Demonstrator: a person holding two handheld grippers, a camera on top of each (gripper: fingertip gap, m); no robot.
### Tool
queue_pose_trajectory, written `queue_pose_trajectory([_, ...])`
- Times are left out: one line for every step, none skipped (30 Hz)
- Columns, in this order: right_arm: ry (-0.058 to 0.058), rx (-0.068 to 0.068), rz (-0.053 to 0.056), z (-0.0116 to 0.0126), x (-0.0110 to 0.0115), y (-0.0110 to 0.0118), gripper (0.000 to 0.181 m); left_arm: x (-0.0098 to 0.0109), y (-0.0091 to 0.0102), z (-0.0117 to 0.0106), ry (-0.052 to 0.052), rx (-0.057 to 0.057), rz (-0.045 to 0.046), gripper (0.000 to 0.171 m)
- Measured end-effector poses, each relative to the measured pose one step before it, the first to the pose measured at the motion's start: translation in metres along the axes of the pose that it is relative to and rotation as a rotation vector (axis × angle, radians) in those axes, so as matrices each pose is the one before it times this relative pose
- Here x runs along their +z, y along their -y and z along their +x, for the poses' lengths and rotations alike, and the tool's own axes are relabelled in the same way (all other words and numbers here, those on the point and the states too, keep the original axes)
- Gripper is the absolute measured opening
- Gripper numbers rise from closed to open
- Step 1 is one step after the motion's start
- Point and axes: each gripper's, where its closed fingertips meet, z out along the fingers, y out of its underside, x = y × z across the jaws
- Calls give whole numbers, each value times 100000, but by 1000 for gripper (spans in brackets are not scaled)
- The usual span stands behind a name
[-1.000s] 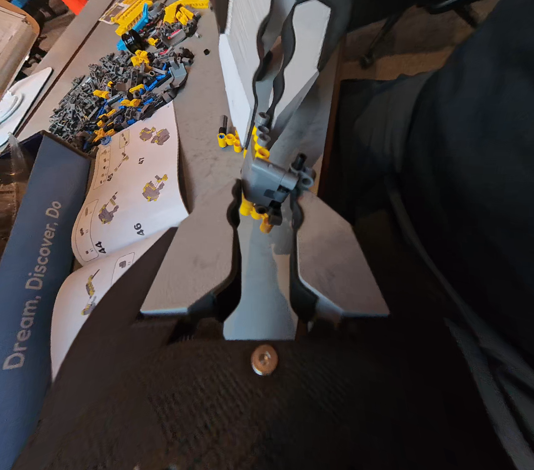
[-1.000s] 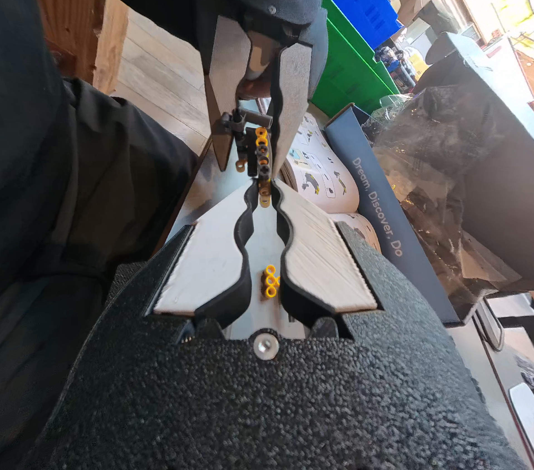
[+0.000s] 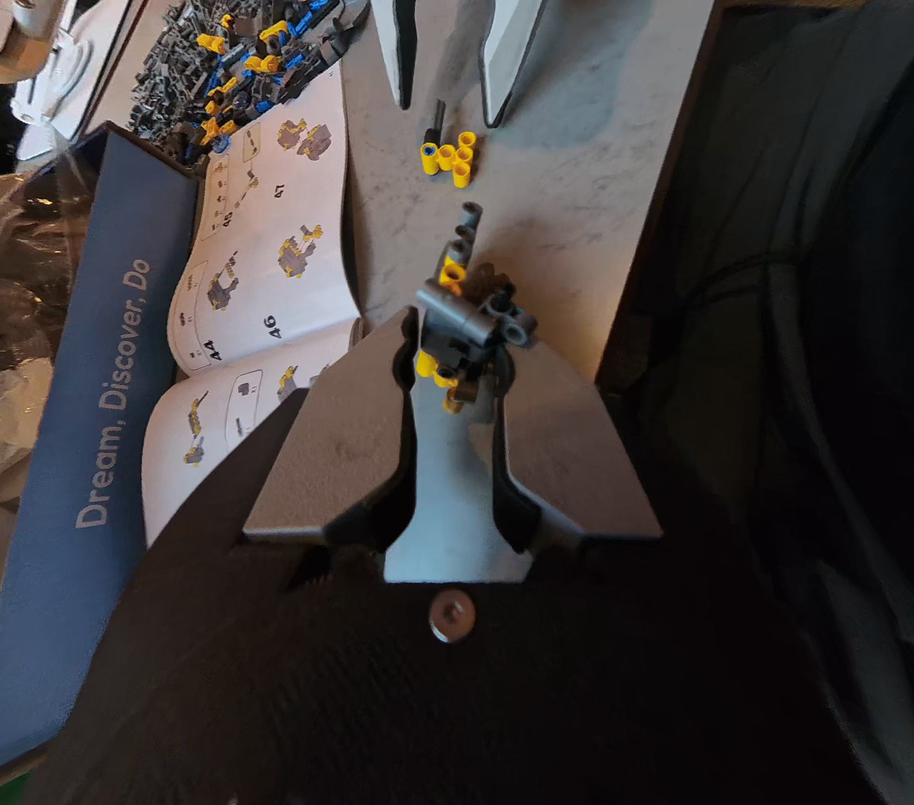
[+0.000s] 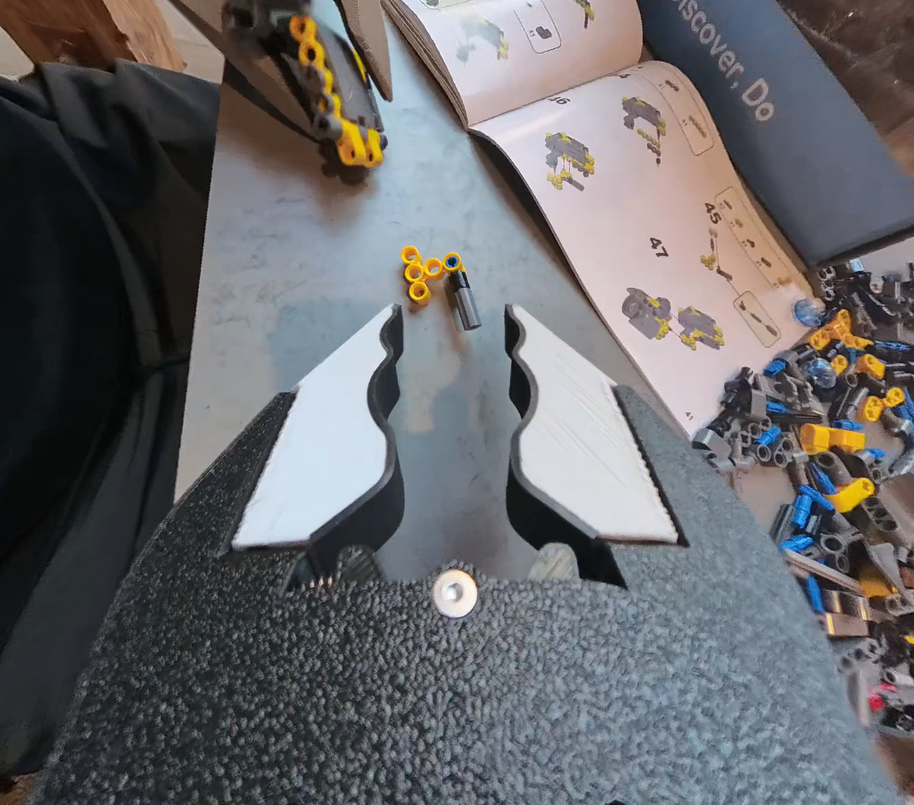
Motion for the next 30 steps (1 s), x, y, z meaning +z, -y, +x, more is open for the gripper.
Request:
queue_pose_trajectory([1155,1677,694,-98,24,66,40,-51,120,199,-1554,-2264,420,30])
queue_pose_trajectory([970,1338,654,-85,46,69,39,4,63,103,-885,-2117,86,32])
queue_pose_trajectory([530,585,-277,-33,57,-34,39,4,90,184,-1231,-1288,325,33])
queue_pose_trajectory([-3,120,-917,45,63,-138,38,-11,75,157,-806,-494,101,34])
queue_pose_trajectory([-179,73,-926,82,61,-142,36,15,54,61,-72,51,-196,35])
queue_pose_trajectory([174,120,-694,20,59,-95,35,28,53,53,19,280,-133,35])
queue_pose_trajectory([514,151,-431,-29,57,-49,34,23,84,124,-465,363,80,35])
queue_pose_trajectory([531,186,-257,-21,54,-13,34,29,74,102,-411,269,11,35])
queue_pose_trajectory([420,239,-47,9,44,18,34,23,41,27,-48,234,-176,36])
queue_pose_trajectory([413,324,-9,6,30,8,34,22,19,0,31,223,-140,36])
queue_pose_trajectory([548,429,-38,-4,10,-1,34,-10,27,14,-85,9,-117,37])
queue_pose_trajectory([662,335,8,-46,18,3,32,-11,43,83,-578,-466,-51,38])
queue_pose_trajectory([436,140,32,-32,18,11,31,-30,122,203,-1615,-1508,456,45])
queue_pose_trajectory([-21,138,85,2,50,37,30,-18,146,418,-3331,-2642,682,51])
queue_pose_trajectory([-88,120,96,-25,69,75,30,45,71,302,-2677,-2932,364,57])
queue_pose_trajectory([211,-313,4,-112,101,98,30,79,-9,47,-745,-2019,359,58])
queue_pose_trajectory([-201,-1117,91,-117,93,121,30,58,-43,-64,382,-451,537,51])
queue_pose_trajectory([-794,-1941,359,-47,63,148,32,30,-149,-345,2416,584,-349,39])
queue_pose_trajectory([-848,-2206,316,-38,42,111,31,-17,-77,-321,2353,1334,-457,37])
queue_pose_trajectory([-688,-1893,263,-23,33,91,31,-37,-4,32,30,1618,-373,36])
queue_pose_trajectory([-608,-1468,276,18,26,82,32,-6,15,0,127,1343,-139,36])
queue_pose_trajectory([-471,-1096,235,34,44,78,33,55,40,-47,161,481,370,36])
queue_pose_trajectory([-134,-966,210,3,70,92,33,84,56,-17,-449,-675,967,36])
queue_pose_trajectory([170,-984,177,-32,105,106,32,73,12,-48,-941,-1641,642,36])
queue_pose_trajectory([308,-777,134,-15,128,120,32,13,-41,-80,-1017,-1755,-269,37])
queue_pose_trajectory([603,-248,25,-25,126,100,31,3,8,-48,-1121,-1458,0,38])
queue_pose_trajectory([1236,312,-128,-87,108,52,27,-5,15,-112,-548,-1299,-12,38])
queue_pose_trajectory([1302,467,-145,-119,67,19,24,18,-18,-208,172,-1252,-242,38])
queue_pose_trajectory([466,195,-2,-20,21,15,24,10,-23,-185,212,-1340,-168,37])
queue_pose_trajectory([38,-95,159,1,-5,7,24,-14,23,-59,-618,-1188,197,37])
